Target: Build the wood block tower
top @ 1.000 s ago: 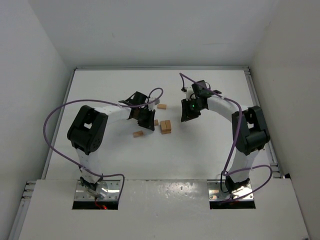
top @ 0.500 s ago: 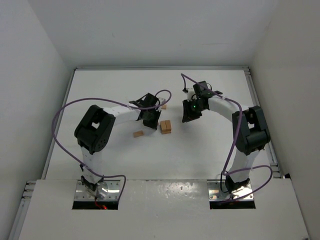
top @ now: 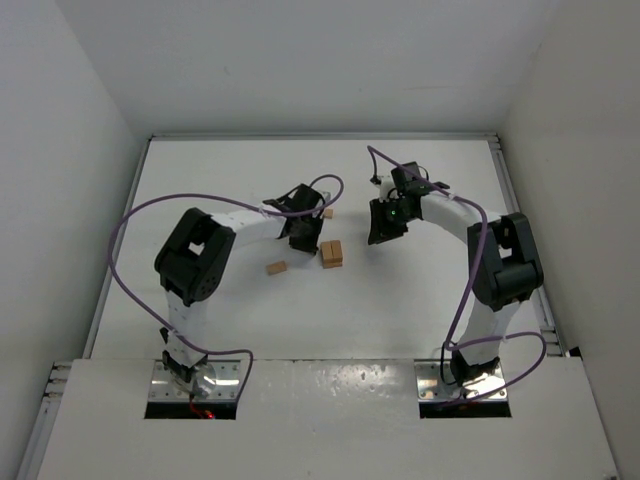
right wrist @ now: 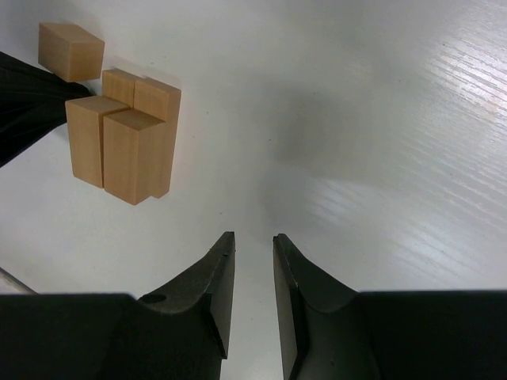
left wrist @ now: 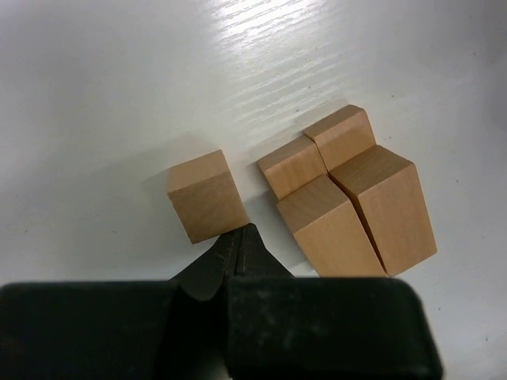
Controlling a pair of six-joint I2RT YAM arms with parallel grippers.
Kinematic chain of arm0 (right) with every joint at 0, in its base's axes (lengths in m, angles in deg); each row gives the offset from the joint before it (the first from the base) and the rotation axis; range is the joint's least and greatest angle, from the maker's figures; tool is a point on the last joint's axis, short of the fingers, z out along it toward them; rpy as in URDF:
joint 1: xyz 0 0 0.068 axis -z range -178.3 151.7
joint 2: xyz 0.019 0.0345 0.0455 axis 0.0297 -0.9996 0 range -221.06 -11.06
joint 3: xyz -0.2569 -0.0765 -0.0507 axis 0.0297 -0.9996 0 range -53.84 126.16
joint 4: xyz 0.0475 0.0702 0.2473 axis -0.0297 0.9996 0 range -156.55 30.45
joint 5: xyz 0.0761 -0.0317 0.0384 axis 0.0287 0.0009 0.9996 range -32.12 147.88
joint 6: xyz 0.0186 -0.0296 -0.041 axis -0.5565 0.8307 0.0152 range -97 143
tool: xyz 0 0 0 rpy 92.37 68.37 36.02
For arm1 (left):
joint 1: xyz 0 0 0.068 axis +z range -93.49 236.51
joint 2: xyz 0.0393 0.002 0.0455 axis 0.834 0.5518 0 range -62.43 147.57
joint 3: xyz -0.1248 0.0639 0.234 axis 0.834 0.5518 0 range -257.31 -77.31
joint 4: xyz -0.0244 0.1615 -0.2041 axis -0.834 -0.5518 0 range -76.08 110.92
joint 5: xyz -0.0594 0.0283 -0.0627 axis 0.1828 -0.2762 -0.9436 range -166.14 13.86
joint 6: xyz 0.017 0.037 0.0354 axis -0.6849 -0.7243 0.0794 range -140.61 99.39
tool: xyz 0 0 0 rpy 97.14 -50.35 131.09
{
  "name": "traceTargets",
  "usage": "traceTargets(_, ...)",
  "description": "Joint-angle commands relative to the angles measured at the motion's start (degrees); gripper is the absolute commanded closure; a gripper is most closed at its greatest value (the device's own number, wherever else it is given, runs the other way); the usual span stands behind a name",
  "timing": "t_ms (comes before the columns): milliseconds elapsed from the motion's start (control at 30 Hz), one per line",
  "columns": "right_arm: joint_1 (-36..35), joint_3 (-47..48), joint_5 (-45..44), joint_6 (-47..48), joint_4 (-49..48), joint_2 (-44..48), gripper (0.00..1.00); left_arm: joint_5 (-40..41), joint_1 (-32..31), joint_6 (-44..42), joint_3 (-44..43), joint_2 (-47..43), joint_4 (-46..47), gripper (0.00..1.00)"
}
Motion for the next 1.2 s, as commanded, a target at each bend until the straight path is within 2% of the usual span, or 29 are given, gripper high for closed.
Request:
traceTargets(0, 0.52, -0.24, -0.11, -0.54, -1.23, 2.86, 0.73, 6.51, -1.72, 3.02, -0.23, 2.17, -2.33, 0.99)
traceTargets(267, 0.69, -0.33, 0.07, -0.8, -1.49, 3.03, 0.73, 12.15, -5.24, 4.78, -1.37, 1.64, -4.62, 1.0)
traceTargets(500, 1.05, -0.86, 0.07, -0.54, -1.49, 3.56, 0.73, 10.15, -5.24, 6.46, -1.37, 2.17, -4.62, 1.0)
traceTargets(633, 1.31, -0.86, 0.33, -0.71, -1.5, 3.65, 0.73, 9.52, -5.24, 6.46, -1.37, 2.17, -4.62, 0.96)
traceTargets(700, 1.4, -0.95, 0.25, -0.63, -1.41, 3.65, 0.73, 9.0, -5.24, 6.46, -1.37, 2.69, -4.62, 0.89)
traceTargets(1167, 1.48, -0.6, 0.6, -0.72, -1.49, 3.39, 0.72, 8.99, -5.24, 7.51, -0.84, 2.7, -4.62, 0.84)
